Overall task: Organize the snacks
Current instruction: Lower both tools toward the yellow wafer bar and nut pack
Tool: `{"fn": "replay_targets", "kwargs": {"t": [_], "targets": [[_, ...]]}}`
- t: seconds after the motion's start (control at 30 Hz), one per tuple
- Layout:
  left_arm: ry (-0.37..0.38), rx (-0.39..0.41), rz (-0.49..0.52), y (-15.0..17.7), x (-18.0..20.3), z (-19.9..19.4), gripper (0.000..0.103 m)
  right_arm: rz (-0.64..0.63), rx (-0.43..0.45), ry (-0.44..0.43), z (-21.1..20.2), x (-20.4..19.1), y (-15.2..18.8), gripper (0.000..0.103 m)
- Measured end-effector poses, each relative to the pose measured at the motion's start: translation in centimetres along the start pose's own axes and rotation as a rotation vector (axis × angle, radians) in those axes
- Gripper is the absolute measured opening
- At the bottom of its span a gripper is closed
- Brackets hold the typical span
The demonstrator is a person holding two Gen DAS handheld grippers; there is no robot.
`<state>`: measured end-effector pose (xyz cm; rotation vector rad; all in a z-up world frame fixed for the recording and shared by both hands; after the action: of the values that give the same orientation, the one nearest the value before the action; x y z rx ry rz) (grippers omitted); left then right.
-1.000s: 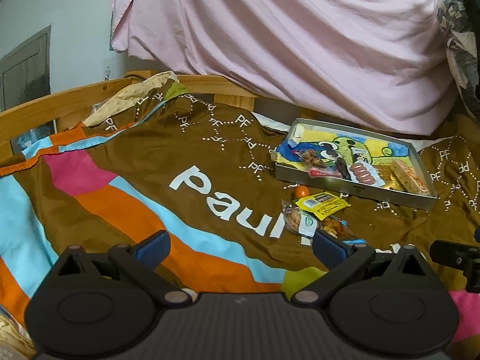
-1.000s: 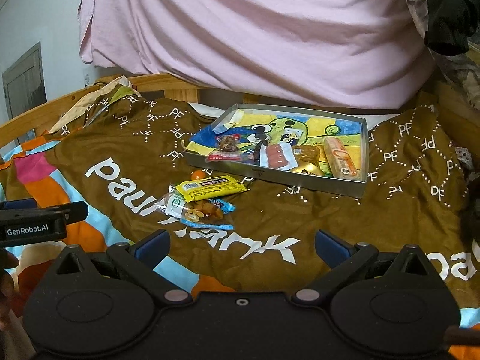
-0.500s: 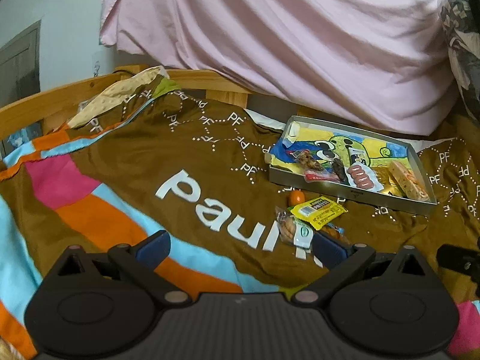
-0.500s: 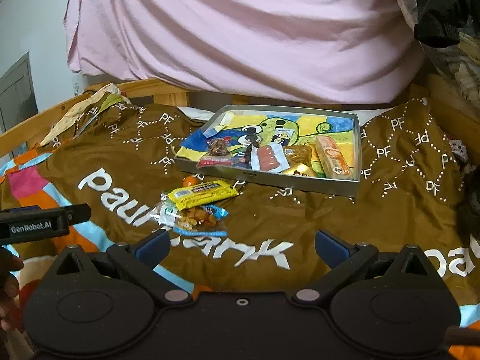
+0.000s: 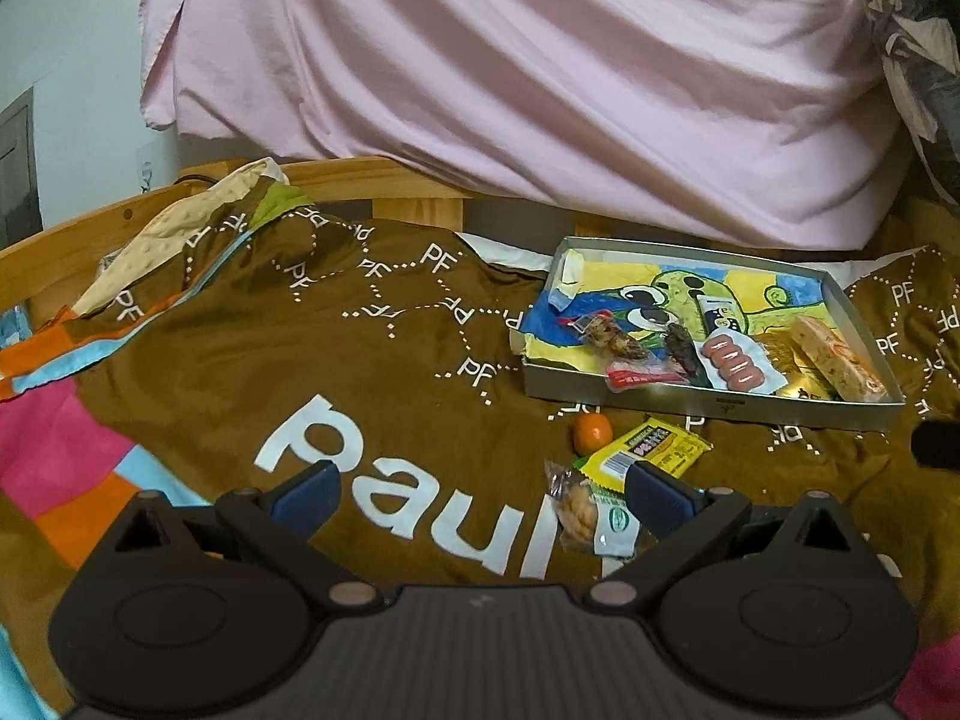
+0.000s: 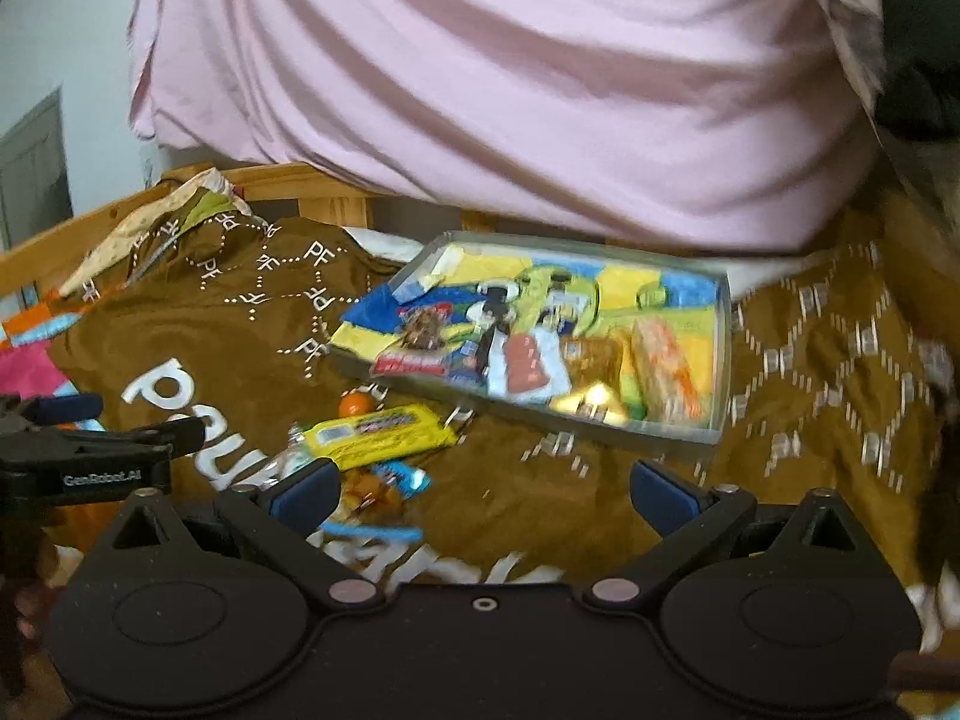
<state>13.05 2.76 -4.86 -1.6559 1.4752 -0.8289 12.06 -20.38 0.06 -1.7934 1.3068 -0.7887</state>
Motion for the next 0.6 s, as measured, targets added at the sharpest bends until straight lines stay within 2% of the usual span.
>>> {"fn": "replay_targets", "kwargs": {"t": [0.2,0.47,0.6], "targets": [[0.005,-0.007,0.002,-0.3,0.0,2.1,0.103,-0.05,0.008,-0.005,3.0,1.7,-0.9,0.102],[0.006,-0.032,-0.012,-0.7,0.0,5.7,0.103,-0.037,-0.079,-0.091,7.2,0.9,0.8,0.102],[0.078,-0.077,-0.042,-0.6,-0.1,7.6,0.103,0.012,-0.121,-0.173,9.0,-0.6,1.8,0.102]]}}
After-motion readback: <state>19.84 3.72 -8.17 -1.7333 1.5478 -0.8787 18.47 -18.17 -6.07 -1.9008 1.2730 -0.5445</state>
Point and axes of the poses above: each gripper's, at about its wrist camera, not at the fingertips, and z roughly the way its jaws point, x to its right, y to its underside, the point moved 4 cm from there along z, roughly the way its jaws point, and after that the axes turned 4 degrees about -y, right-handed, at the moved point
